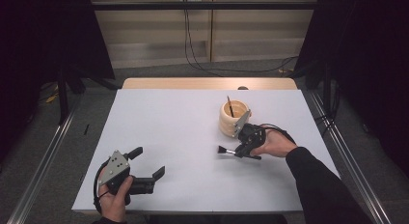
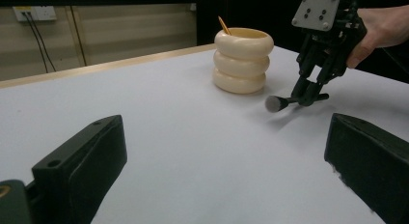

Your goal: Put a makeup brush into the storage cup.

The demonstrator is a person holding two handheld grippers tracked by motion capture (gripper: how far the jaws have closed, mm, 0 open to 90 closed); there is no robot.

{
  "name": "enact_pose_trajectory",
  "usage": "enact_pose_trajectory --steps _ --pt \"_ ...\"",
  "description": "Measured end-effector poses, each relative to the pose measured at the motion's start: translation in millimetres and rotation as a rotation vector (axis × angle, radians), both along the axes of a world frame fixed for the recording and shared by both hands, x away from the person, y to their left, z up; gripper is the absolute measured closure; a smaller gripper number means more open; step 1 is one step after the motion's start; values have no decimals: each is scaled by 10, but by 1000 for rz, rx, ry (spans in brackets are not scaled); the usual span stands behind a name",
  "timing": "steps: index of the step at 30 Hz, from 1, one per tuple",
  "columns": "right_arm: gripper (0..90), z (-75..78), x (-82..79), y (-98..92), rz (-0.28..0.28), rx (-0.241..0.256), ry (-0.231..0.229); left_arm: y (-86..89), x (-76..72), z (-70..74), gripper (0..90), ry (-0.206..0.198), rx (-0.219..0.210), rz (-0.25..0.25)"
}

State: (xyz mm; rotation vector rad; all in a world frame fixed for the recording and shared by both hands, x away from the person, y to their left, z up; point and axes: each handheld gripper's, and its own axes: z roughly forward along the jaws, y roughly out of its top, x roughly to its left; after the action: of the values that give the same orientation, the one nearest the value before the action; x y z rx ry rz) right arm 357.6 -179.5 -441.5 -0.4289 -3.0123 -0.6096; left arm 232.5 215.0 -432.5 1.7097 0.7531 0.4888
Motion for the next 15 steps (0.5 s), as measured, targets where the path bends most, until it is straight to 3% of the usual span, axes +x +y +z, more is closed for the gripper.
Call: enact_pose_trajectory --steps 3,7,15 --pt "792 -2 -17 -15 -4 16 -2 -1 1 -1 11 -2 -6 -12" --pt "792 -6 -49 -32 -24 24 -46 -2 1 -2 11 -1 -7 -12" --pt "791 7 -120 -103 -43 82 -55 -1 0 1 11 2 -3 -6"
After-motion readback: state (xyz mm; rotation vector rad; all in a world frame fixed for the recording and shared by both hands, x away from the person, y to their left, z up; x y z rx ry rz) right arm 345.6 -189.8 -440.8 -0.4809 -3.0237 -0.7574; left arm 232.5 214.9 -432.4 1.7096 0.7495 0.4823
